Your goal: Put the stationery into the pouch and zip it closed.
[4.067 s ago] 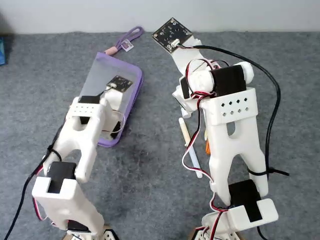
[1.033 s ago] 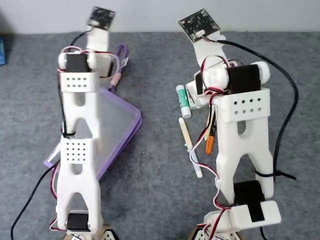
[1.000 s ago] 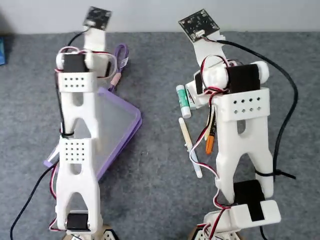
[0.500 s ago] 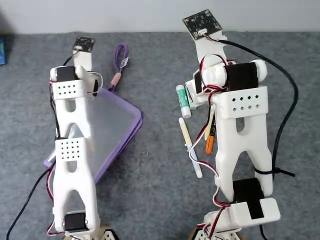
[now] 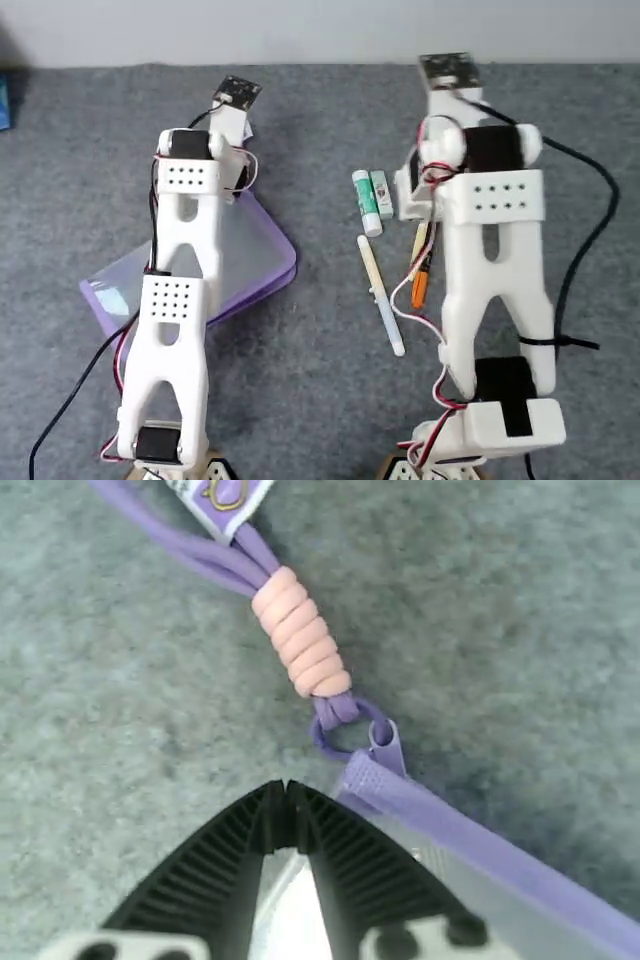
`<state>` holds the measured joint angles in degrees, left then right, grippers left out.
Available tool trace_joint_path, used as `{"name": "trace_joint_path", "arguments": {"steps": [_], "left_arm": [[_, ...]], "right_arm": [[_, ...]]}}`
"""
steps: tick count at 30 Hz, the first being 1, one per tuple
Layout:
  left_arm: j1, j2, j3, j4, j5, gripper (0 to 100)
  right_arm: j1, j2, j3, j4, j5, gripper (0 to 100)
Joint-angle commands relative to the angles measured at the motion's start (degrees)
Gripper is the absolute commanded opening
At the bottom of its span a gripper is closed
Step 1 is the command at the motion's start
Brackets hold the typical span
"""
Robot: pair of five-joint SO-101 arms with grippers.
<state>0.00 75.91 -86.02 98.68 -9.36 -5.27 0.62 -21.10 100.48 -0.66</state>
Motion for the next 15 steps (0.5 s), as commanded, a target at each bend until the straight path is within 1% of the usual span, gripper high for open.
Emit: {"name": "trace_joint_path", "arguments": {"steps": [1, 4, 7, 11, 15], "left_arm": [[1.93, -4.13, 4.00, 2.02, -1.58, 1], [0.79, -8.70, 3.91, 1.58, -1.49, 1], [-1.76, -11.34, 4.09, -1.14, -1.23, 1], [-5.36, -11.34, 4.26, -3.96, -1.23, 2], [-6.86, -9.58, 6.37, -2.90, -1.23, 2]], "right_arm": [[3.12, -0.13, 0.09, 1.98, -0.97, 1.3], [4.26, -0.22, 0.09, 2.07, -0.97, 1.3], [3.91, -0.22, 0.09, 2.07, -0.97, 1.3], [3.74, -0.22, 0.09, 1.98, -1.41, 1.3], [2.86, -0.22, 0.09, 2.15, -1.41, 1.3]]}}
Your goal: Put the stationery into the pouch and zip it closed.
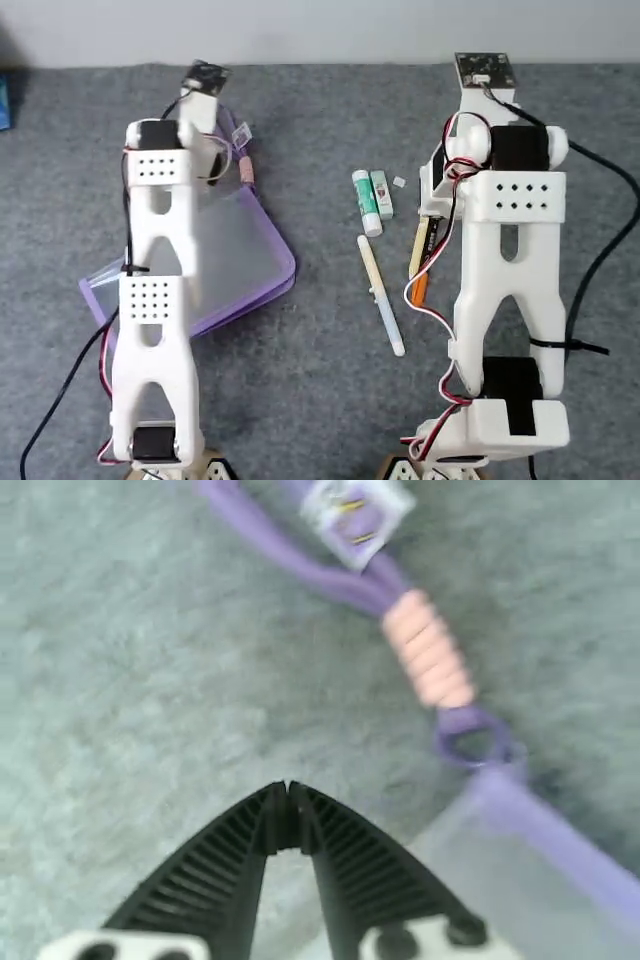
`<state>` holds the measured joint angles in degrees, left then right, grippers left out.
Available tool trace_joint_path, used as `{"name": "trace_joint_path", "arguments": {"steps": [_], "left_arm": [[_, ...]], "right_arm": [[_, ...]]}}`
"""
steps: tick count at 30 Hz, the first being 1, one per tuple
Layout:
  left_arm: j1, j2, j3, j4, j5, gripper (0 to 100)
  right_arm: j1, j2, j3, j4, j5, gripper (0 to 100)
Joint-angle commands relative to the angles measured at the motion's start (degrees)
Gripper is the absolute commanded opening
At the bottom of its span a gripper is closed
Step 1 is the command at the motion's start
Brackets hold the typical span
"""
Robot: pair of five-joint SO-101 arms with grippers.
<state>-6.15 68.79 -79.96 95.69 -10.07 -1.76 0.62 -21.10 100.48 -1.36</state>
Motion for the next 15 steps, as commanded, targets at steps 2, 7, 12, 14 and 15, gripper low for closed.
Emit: {"name": "trace_joint_path", "arguments": {"steps": [2, 7, 12, 14, 15], "left_arm": [[-1.05, -1.49, 0.75, 3.08, -0.53, 3], [-1.41, -2.20, 4.62, 5.01, -0.53, 4], [-0.88, -9.32, 15.87, 5.01, -0.70, 4], [-0.88, -14.59, 22.11, 5.01, -0.70, 4], [-0.97, -17.58, 25.71, 5.01, -0.70, 4]], "right_arm": [[-1.01, -0.22, 0.09, 2.15, -0.70, 1.3], [-1.63, -0.22, 0.09, 2.15, -0.70, 1.2], [-1.63, -0.40, 0.09, 2.24, -0.70, 1.2], [-1.63, -0.57, 0.09, 2.24, -0.70, 1.2], [-1.63, -0.57, 0.09, 2.24, -0.70, 1.2]]}}
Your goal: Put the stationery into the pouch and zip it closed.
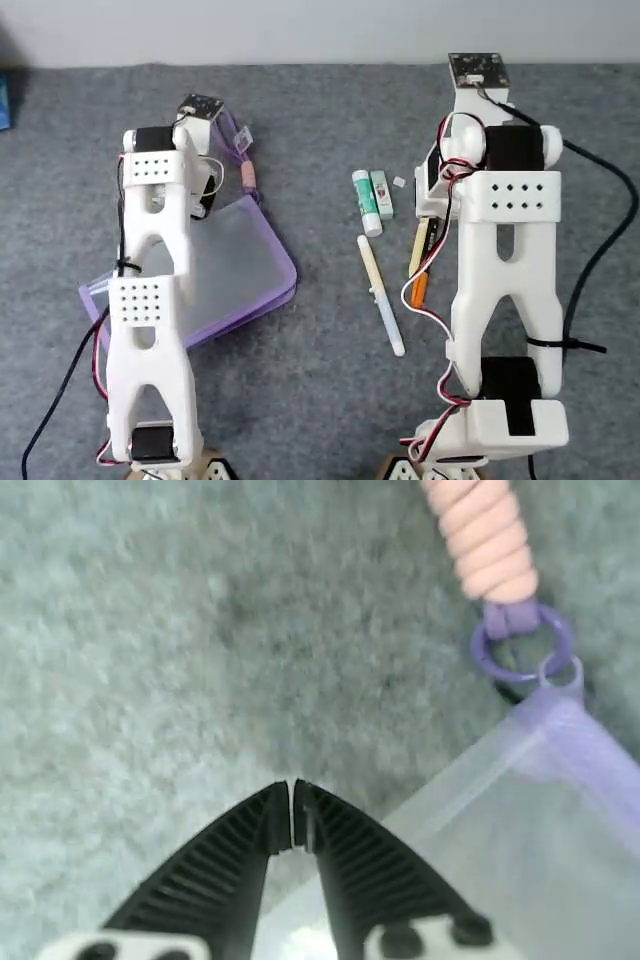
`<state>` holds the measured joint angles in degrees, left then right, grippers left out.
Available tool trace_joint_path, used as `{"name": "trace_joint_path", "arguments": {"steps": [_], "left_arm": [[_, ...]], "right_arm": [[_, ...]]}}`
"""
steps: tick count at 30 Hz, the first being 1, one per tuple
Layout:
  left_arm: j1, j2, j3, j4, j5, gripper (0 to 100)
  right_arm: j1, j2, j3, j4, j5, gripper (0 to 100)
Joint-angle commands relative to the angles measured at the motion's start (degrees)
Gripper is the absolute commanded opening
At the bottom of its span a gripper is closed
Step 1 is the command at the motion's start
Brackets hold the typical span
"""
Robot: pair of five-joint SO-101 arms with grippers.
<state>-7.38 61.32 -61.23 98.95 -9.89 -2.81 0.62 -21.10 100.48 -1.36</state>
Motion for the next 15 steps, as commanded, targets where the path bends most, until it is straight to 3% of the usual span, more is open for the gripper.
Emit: {"name": "trace_joint_path", "arguments": {"steps": [1, 6, 15], "left_arm": [[0.09, -13.27, 10.51, 1.76, -0.88, 4], [-0.18, -22.95, 21.85, 1.49, -0.97, 5], [-1.41, -13.19, 13.14, -8.79, 2.81, 5]], "right_arm": [[-0.57, -0.57, 0.09, 2.24, -0.70, 1.2], [-0.57, -0.48, 0.09, 2.24, -0.70, 1.2], [-0.57, -0.40, 0.09, 2.24, -0.70, 1.2]]}}
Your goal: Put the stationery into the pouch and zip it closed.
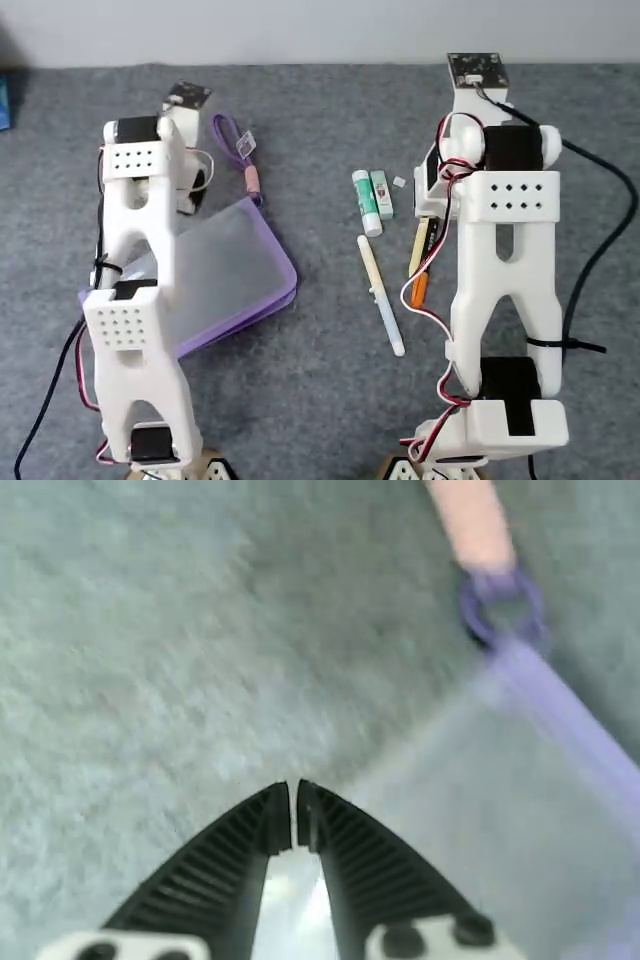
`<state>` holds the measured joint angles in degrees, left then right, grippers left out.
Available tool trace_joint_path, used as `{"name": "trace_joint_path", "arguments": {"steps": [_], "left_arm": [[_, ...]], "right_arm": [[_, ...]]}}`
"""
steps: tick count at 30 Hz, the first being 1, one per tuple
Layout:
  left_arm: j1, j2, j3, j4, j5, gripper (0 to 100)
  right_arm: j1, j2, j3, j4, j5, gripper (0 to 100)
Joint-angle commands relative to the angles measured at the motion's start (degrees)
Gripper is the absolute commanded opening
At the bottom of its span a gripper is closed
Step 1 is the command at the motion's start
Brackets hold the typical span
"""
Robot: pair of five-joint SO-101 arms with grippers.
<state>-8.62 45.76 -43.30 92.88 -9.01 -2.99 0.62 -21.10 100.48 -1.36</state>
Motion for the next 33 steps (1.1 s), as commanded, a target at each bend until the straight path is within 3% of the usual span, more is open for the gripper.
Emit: {"name": "trace_joint_path", "arguments": {"steps": [1, 6, 9, 19, 22, 27, 33], "left_arm": [[-0.18, 4.57, -6.46, -2.64, 2.29, 5], [1.14, 15.82, -16.13, 7.03, 1.67, 4], [1.93, 16.70, -16.40, 8.09, -1.67, 2], [9.14, -6.33, 17.36, 7.30, -4.84, 2], [7.21, -12.48, 21.67, 5.36, -4.48, 2], [-0.18, -21.27, 17.98, 5.45, 0.35, 2], [-7.82, -29.36, 16.84, 6.07, 3.16, 2]], "right_arm": [[-0.40, -0.57, 0.09, 2.24, -0.70, 1.2], [-0.40, -0.75, 0.09, 2.33, -0.70, 1.2], [-0.40, -0.75, 0.09, 2.33, -0.70, 1.2], [-1.01, -0.22, 0.26, 2.33, -0.62, 1.2], [-3.12, -0.13, 2.55, 2.33, -0.53, 1.3], [-9.80, 2.77, 4.92, 1.98, -0.79, 7.2], [-15.78, 13.85, -3.78, 1.80, -6.24, 11.8]]}}
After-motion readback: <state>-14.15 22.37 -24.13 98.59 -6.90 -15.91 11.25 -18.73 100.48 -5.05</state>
